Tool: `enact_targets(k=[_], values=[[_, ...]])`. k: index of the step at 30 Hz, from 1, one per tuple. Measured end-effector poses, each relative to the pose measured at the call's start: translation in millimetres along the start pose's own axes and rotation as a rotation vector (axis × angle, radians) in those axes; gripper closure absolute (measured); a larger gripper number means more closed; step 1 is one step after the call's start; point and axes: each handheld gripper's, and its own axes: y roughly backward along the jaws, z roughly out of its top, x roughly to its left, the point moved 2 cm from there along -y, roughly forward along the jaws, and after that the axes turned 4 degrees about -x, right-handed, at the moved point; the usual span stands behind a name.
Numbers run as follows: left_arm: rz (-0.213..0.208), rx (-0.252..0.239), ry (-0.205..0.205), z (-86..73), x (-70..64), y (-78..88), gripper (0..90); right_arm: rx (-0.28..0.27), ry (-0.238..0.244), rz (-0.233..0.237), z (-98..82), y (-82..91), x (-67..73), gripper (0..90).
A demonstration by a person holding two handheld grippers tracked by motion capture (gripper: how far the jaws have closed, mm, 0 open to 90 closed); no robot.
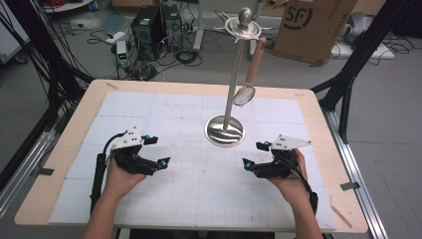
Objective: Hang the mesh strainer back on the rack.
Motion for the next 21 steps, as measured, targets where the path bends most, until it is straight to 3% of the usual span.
enact_targets(k=[21], values=[[0.003, 0.009, 0.001, -1.2, 2.0, -2.0, 12.6, 0.015, -0.011, 0.01, -1.4, -4.8, -3.2, 18.6]])
